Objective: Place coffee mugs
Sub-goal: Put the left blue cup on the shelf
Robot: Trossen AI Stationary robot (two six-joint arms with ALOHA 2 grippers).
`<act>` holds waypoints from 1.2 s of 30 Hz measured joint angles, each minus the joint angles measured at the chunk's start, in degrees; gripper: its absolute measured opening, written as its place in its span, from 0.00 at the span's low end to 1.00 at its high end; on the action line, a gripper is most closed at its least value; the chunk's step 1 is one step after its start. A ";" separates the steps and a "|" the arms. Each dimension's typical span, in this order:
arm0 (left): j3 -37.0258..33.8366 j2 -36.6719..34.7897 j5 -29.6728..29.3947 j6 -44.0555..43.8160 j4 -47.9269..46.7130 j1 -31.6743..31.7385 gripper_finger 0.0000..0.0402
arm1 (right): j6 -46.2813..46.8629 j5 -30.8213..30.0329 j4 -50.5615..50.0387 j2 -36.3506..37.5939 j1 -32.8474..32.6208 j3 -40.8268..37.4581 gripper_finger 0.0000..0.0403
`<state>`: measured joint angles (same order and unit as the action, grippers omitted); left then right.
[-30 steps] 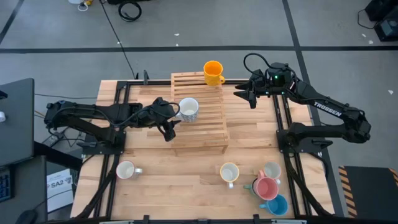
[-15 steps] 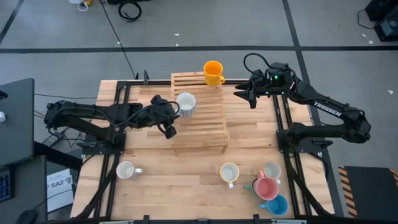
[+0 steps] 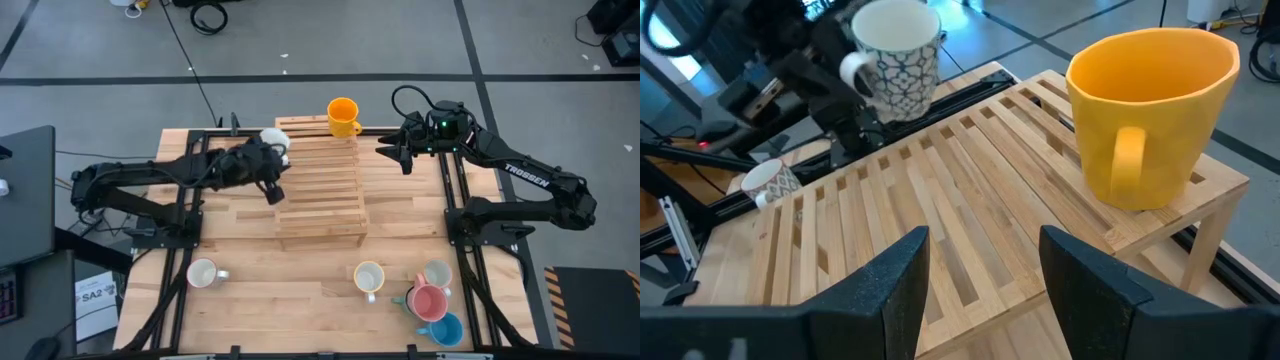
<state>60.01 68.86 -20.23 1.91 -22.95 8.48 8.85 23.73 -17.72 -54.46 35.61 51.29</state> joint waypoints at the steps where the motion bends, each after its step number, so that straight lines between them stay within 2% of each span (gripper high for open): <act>1: -0.05 0.00 2.21 -0.66 -0.63 0.91 0.06 | 0.00 0.00 -0.01 0.00 0.00 0.00 0.49; 3: -0.09 0.14 6.22 -1.27 0.17 2.37 0.06 | 0.00 0.00 0.01 0.00 0.01 0.00 0.49; 7: -0.07 0.20 8.82 -0.72 1.72 3.58 0.06 | -0.01 -0.09 0.01 0.00 0.01 0.00 0.49; 12: -0.07 0.09 15.00 5.94 7.08 4.67 0.06 | -0.01 -0.11 0.01 0.00 0.01 0.00 0.49; 18: -0.04 0.09 30.17 15.36 11.44 9.14 0.06 | -0.01 -0.13 0.01 0.00 -0.01 0.00 0.49; 24: -0.03 0.16 46.56 20.58 13.29 19.18 0.06 | -0.01 -0.15 0.01 0.00 0.01 0.00 0.49; 32: 0.00 4.45 75.05 24.91 22.49 31.80 0.06 | -0.01 -0.22 0.03 0.00 0.01 0.00 0.49; 36: 0.00 9.03 81.96 24.89 26.44 35.50 0.07 | -0.01 -0.25 0.03 0.00 0.01 0.00 0.49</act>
<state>60.01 77.89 61.73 26.80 3.50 43.98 8.84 23.47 -17.69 -54.46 35.62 51.29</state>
